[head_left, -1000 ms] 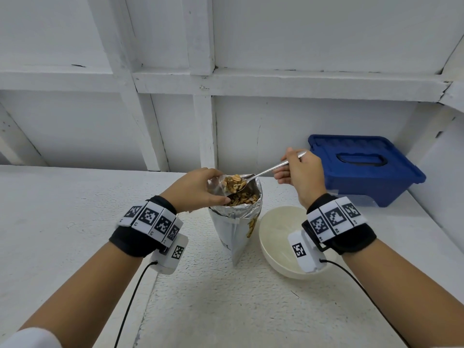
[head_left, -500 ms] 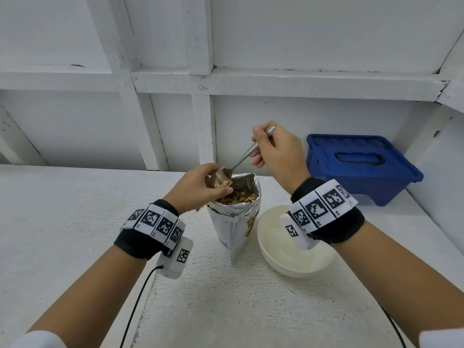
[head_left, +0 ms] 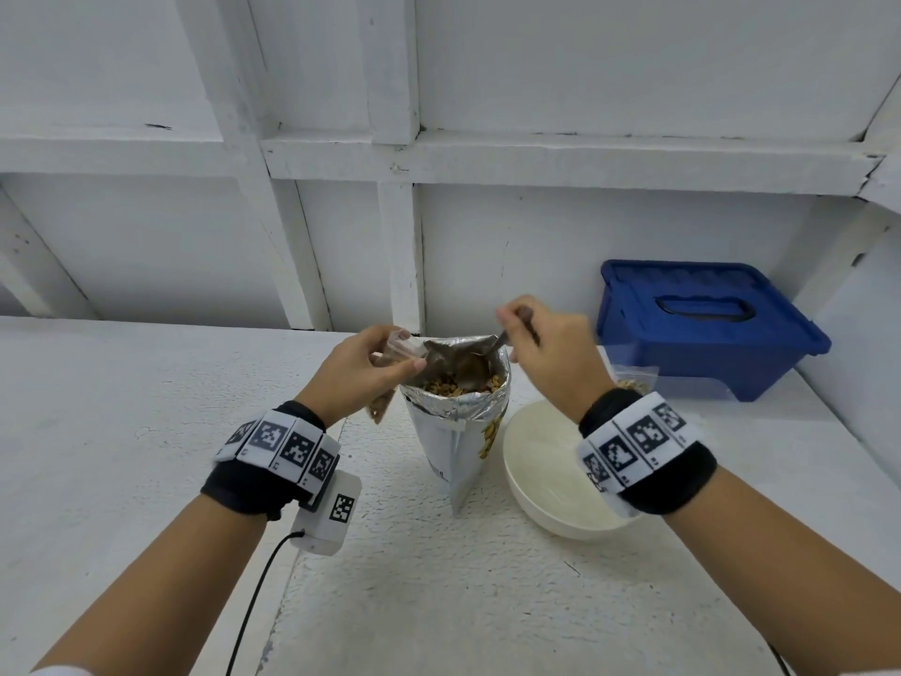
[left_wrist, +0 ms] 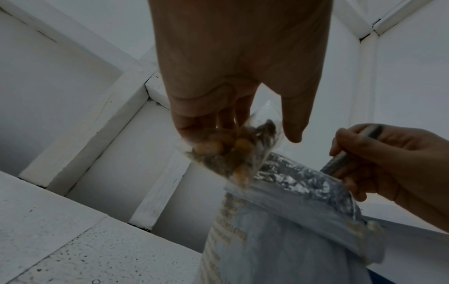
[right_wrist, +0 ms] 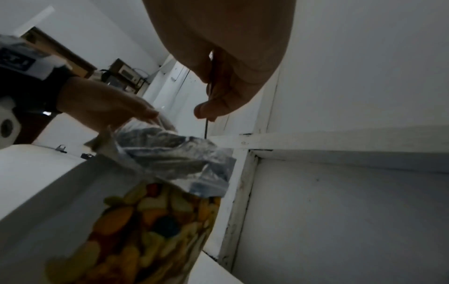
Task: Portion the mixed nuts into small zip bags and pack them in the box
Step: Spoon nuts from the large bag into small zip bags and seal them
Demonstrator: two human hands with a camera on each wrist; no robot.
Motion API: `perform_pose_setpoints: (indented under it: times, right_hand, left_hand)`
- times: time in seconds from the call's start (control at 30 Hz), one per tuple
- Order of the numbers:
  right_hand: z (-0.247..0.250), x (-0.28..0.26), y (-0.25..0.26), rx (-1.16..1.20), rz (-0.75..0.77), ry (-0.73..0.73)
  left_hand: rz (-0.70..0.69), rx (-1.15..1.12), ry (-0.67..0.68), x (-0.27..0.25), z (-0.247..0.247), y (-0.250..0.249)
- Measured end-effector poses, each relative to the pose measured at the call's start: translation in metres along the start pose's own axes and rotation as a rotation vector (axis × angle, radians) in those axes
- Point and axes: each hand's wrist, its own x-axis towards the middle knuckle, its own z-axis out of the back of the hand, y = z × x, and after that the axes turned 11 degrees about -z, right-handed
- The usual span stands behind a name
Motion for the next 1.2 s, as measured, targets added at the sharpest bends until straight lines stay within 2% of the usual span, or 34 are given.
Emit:
perform_pose_setpoints:
  times: [0.07, 0.17, 0.27, 0.43, 0.73, 0.9, 1.2]
  right_hand:
    - [-0.01, -0.006, -0.003, -0.059, 0.069, 0.006]
    - [-0.021, -0.008, -0.004, -0.072, 0.03, 0.024]
    - [-0.028, -0.008, -0.001, -0.01, -0.108, 0.074]
    - [-0.028, -0.004, -0.003, 0.148, -0.392, 0.078]
    - [-0.015, 0.005, -0.017, 0.415, -0.727, -0.04]
    - [-0.003, 0.007, -0.027, 0.446, -0.775, -0.105]
    - [0.025, 0.02, -0.027, 0.502, -0.769, -0.183]
  left_hand:
    - [0.002, -0.009, 0.007, 0.001, -0.001, -0.001]
    - [0.007, -0.025, 0.014, 0.001, -0.003, 0.0]
    - [0.003, -0.019, 0.001, 0.002, -0.004, 0.002]
    - [0.012, -0.027, 0.002, 0.002, -0.003, 0.002]
    - [-0.016, 0.021, 0.058, 0.002, -0.001, -0.002]
    - [-0.018, 0.169, 0.128, 0.005, 0.003, -0.003]
    - [0.0, 0.319, 0.273, 0.012, 0.006, -0.018]
